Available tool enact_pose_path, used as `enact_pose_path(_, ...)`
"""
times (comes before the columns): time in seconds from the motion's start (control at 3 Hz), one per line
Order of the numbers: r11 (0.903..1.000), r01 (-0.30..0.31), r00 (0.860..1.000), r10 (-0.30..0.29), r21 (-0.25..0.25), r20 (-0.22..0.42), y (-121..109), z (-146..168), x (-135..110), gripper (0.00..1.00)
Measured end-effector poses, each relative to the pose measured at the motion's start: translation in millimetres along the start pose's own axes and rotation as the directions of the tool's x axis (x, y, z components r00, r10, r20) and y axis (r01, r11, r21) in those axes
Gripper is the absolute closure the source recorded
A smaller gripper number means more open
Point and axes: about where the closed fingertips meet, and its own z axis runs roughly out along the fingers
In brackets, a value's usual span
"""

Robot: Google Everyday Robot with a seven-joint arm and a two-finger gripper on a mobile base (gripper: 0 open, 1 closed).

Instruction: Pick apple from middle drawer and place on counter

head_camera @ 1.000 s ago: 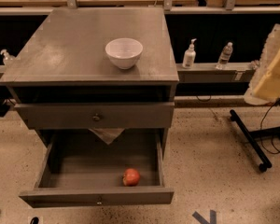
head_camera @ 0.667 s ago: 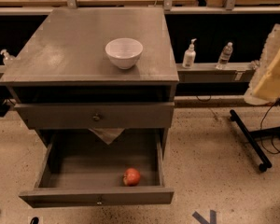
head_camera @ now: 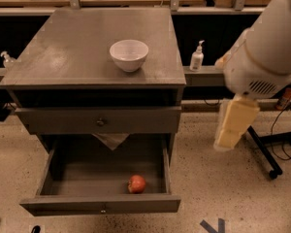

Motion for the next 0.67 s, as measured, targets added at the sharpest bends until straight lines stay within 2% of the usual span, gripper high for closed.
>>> enact_pose_path(0.33, 0.9908, -0.024, 0.999, 0.020, -0.133, -0.033, 24.3, 79.2, 17.6, 0.00)
enact_pose_path(0.67, 0.9884, -0.025, 0.999, 0.019, -0.150, -0.040, 29.9, 85.8, 21.0, 0.00)
